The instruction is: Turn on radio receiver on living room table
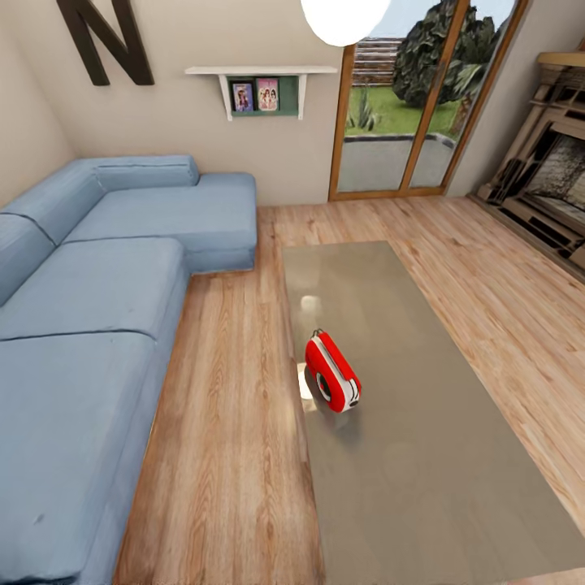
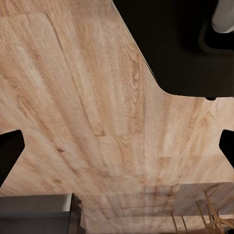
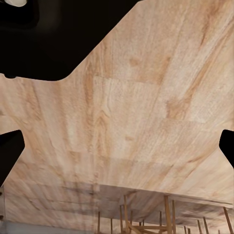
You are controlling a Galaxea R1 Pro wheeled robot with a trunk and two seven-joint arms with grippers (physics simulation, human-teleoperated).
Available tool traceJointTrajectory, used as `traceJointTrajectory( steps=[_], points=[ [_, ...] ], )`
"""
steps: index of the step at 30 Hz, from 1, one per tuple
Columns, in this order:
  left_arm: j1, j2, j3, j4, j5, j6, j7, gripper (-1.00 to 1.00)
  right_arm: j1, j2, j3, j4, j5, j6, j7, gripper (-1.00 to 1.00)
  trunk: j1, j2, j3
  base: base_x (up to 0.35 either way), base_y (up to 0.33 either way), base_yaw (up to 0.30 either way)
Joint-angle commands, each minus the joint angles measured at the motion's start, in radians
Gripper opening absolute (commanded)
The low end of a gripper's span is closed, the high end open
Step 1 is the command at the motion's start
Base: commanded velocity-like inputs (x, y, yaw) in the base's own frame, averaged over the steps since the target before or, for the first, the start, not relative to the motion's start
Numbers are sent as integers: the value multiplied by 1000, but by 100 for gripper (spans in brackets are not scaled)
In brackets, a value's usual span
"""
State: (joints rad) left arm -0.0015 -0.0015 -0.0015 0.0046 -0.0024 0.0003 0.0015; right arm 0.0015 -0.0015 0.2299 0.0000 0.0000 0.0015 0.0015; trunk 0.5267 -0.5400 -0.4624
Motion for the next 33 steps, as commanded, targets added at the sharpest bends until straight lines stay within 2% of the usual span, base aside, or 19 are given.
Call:
traceJointTrajectory(
  steps=[1, 33],
  points=[
    [0, 0, 0, 0, 0, 0, 0, 100, 0, 0, 0, 0, 0, 0, 0, 100, 0, 0, -2, 0, 0, 0],
    [0, 0, 0, 0, 1, 3, 0, 100, 0, 0, 0, 0, 0, 0, 0, 100, 0, 0, -54, 0, 0, 0]
  ],
)
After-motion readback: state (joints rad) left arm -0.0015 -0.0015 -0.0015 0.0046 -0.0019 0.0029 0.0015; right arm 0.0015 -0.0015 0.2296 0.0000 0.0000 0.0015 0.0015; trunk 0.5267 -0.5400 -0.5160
